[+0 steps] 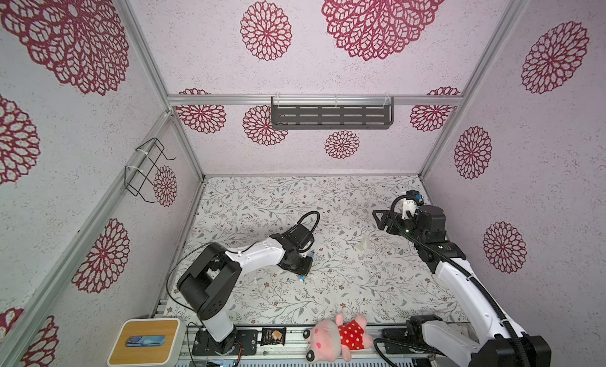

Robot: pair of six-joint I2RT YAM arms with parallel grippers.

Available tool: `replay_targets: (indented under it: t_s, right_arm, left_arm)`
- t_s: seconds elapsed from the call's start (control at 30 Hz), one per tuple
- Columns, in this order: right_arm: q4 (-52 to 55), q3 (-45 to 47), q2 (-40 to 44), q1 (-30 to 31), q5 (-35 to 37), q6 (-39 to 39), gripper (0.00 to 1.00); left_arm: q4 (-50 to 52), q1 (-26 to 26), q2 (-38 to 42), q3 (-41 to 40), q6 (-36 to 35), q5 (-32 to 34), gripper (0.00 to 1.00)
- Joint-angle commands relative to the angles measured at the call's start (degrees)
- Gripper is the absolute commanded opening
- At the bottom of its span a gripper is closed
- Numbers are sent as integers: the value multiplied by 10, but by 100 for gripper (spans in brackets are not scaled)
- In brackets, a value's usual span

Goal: Insert pens into pen caps
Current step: Pick up a pen from the center of the table.

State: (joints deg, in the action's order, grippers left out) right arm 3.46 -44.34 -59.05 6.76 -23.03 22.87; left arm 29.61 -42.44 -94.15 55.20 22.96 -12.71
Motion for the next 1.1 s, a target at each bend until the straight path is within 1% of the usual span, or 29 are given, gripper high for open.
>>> replay_targets:
  t_s: [0.0, 0.13, 0.2, 0.3, 0.4, 0.47, 0.57, 0.63, 0.8, 0.97, 1.07]
  right_arm:
    - [-86, -2, 9, 3, -144, 15, 87]
    - [-111, 10, 26, 5, -182, 20, 90]
    - [-118, 9, 28, 13, -220, 17, 91]
    - [-126, 7, 22, 33, -272, 15, 91]
    - [-123, -1, 8, 63, -303, 3, 91]
    - [-105, -10, -3, 90, -304, -15, 90]
    - [-84, -23, -21, 127, -283, -39, 90]
    - [-84, -30, -35, 140, -269, -43, 90]
    - [-111, -42, -73, 161, -268, -32, 87]
    - [-135, -54, -103, 186, -264, -19, 82]
    - [-172, -54, -114, 195, -260, 11, 78]
  left_arm:
    - [-88, 10, 67, -10, 15, -45, 0]
    - [-142, 37, 130, -32, 40, -85, 0]
    - [-174, 50, 156, -40, 56, -105, 0]
    - [-212, 56, 181, -46, 70, -119, 0]
    - [-241, 59, 188, -44, 84, -135, 0]
    - [-250, 61, 188, -39, 92, -145, 0]
    - [-273, 60, 189, -37, 105, -159, 0]
    - [-289, 61, 189, -39, 114, -167, 0]
    - [-303, 58, 193, -40, 127, -175, 0]
    - [-307, 47, 198, -40, 127, -168, 0]
    - [-308, 44, 196, -40, 128, -171, 0]
